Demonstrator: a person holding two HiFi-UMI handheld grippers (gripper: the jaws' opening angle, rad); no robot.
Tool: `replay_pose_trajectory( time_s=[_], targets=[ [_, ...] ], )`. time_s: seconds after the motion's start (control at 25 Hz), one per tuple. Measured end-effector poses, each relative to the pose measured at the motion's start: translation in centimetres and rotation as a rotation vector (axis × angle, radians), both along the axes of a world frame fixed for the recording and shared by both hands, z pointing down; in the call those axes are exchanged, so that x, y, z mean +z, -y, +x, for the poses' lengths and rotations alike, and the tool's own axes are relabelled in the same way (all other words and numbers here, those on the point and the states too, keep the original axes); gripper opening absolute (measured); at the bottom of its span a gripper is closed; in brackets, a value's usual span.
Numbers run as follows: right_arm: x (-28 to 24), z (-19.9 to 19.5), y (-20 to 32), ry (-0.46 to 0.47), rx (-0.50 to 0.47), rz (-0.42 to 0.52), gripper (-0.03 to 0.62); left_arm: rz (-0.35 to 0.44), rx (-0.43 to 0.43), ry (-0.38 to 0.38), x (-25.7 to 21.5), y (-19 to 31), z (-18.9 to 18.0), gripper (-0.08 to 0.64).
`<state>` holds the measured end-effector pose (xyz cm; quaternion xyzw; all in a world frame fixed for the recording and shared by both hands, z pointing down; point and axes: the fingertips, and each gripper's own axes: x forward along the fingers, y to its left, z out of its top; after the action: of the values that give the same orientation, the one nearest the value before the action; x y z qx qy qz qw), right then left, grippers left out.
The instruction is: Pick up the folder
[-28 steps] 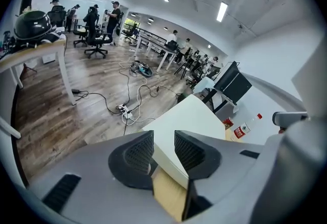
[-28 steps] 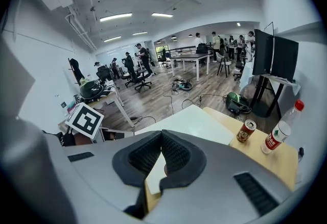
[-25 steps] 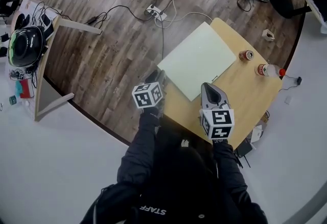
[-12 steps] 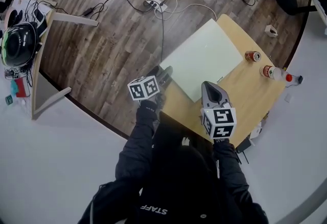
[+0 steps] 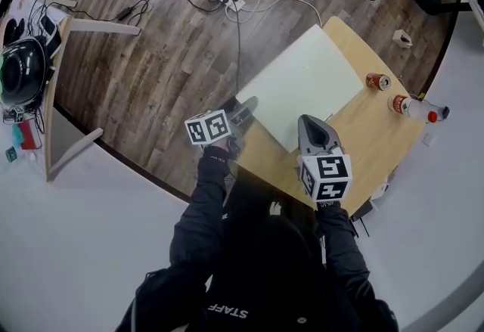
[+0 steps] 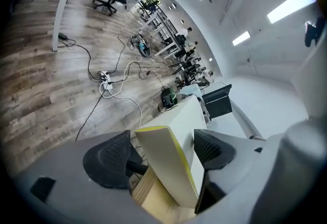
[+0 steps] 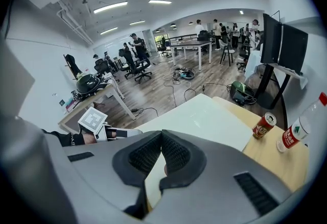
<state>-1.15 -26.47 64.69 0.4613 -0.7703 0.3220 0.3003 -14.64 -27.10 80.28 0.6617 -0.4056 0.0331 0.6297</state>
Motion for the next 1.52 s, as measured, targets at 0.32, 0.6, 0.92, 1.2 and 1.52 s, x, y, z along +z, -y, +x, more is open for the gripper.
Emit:
replay_pose_trajectory(
  time_s=[0.32, 0.6, 0.92, 1.2, 1.52],
  targets=[
    [1.2, 0.8, -0.6, -0.015, 0.024, -0.027, 0.023, 0.006, -0.022, -0.203, 0.7, 0.8, 1.2, 0.391],
    [2.0, 1.1, -1.4, -0.017, 0.040, -0.042, 0.023, 0.043, -0.022, -0.339, 0.6, 1.3, 2.9, 0.396],
    [2.5, 2.5, -2.6, -0.029, 0.058, -0.052, 0.023, 0.082, -0.031, -0.426, 0.4, 2.3, 4.1, 0.394],
    [2.8, 3.7, -3.4, -0.036, 0.072, -0.058, 0.023, 0.109, -0.047, -0.476, 0.7, 2.6, 4.3, 0.393],
    [2.1, 3.6, -4.0, -0.028, 0.068, -0.045, 0.021, 0.085, -0.129, -0.500, -0.8, 2.6, 4.4, 0.310]
  ],
)
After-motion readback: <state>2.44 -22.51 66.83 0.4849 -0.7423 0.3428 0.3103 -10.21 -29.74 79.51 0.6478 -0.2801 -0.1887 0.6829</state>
